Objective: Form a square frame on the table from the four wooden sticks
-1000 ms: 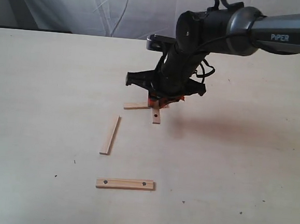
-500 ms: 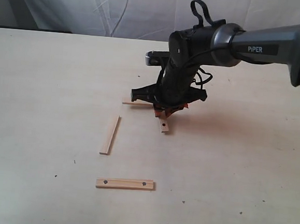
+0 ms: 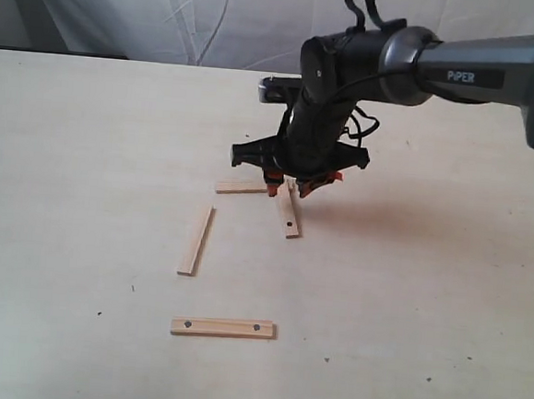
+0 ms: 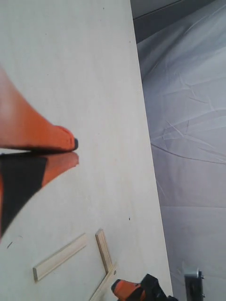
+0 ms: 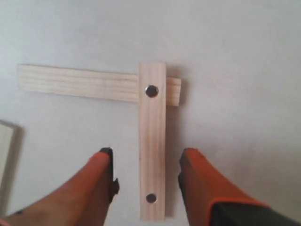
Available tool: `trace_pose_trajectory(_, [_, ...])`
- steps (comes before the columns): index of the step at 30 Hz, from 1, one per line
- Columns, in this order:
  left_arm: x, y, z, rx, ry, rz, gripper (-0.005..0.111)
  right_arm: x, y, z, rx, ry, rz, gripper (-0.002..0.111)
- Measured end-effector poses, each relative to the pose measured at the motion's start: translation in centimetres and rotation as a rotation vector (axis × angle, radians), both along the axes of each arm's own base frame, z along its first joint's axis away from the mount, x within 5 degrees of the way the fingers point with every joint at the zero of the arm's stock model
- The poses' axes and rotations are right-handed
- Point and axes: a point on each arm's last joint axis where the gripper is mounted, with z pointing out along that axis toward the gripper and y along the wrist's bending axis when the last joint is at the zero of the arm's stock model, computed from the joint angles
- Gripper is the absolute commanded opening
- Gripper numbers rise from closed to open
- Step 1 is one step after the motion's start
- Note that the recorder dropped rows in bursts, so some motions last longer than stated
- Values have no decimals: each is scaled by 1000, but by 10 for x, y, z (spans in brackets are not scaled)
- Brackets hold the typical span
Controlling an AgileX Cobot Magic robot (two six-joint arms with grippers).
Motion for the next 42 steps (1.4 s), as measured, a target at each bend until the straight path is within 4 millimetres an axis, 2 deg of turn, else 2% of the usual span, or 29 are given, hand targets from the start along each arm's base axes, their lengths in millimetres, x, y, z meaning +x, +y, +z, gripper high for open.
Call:
trace_pose_trajectory(4, [0,0,0,0,0,0,0,-4,-6,27,11,-13,-7,23])
trace_pose_trajectory(7, [0,0,0,0,0,0,0,-9,-18,34,6,-6,-23,1])
trace_pose_trajectory(8, [0,0,0,0,0,0,0,-13,-23,34,2,1,-29,0])
trace_pose_trajectory(11, [0,0,0,0,0,0,0,-25,-40,33,-7,14,-52,0])
trace_pose_trajectory(18, [0,0,0,0,0,0,0,-41,-80,44,0,-4,-111,0])
trace_pose_trajectory(23, [0,0,0,2,-3,0,0,-51,-98,50,-2,-15,-123,0])
trace_pose_trajectory(27, [1,0,8,32,-98,-3,0,-57,-101,62,32,-63,-129,0])
trace_pose_trajectory(34, [1,-1,27,31,-303,-15,0,-68,-104,99,107,-177,-122,0])
trace_pose_trajectory(37, [0,-2,31,19,-348,-18,0,-70,-106,103,102,-178,-112,0])
trace_pose_trajectory(42, [0,-1,33,-133,-357,-10,0,-74,-108,97,87,-159,-107,0])
